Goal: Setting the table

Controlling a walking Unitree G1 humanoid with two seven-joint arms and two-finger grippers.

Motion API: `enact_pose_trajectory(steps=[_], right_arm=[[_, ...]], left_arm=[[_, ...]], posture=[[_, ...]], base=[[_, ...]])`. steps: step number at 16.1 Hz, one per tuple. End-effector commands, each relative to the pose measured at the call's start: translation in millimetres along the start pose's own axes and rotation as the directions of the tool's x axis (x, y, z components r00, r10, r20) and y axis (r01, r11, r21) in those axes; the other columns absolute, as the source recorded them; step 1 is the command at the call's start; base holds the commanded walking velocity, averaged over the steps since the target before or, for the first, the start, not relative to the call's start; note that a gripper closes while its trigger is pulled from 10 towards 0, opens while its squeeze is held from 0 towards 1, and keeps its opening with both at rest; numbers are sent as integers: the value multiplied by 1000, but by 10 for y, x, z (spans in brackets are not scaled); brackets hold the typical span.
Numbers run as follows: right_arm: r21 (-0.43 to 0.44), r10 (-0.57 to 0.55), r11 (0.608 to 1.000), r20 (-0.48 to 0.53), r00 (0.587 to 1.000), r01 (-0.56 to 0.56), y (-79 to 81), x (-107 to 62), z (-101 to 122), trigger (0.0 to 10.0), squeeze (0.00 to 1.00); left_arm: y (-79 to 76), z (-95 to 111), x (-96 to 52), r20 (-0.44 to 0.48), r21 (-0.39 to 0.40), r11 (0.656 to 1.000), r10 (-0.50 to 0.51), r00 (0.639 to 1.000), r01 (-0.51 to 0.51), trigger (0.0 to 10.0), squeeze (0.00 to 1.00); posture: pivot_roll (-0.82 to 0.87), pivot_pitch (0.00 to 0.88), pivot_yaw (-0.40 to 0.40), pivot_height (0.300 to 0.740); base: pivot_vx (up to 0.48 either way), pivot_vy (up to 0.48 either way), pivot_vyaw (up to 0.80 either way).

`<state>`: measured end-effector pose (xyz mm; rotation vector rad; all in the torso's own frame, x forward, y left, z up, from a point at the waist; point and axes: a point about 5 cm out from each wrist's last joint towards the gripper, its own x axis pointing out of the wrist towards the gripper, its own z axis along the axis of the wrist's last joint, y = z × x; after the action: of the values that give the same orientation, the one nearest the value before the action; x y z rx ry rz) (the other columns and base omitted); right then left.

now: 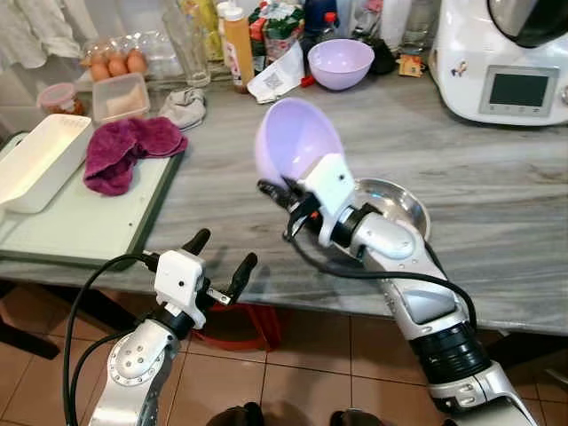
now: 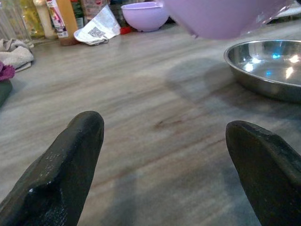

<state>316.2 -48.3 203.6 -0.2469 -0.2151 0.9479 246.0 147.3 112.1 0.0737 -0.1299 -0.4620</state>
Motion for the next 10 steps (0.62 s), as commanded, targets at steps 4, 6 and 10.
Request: enact_pose_trajectory(steps=[4,6,10], right_arm=[[13,51,999,-84,995,-50,46,-8,-136,10000,0],[20,49,999,-131,990,-47,5,-42,-212,10000,0],[33,63,998,-169,984,-58,10,-68,-292,10000,0]], left_arm=[[24,29,-33,16,14,1000,-16,1000,15,10000,0],[7,51,-17,31,11,999,-45,999,45,10000,0],[6,52,-3,26,17,998,-57,998,57,10000,0]], posture=[[-101,196,68,740],[-102,195,72,740],[-102,192,77,740]], base=[[0,0,0],[0,0,0],[0,0,0]])
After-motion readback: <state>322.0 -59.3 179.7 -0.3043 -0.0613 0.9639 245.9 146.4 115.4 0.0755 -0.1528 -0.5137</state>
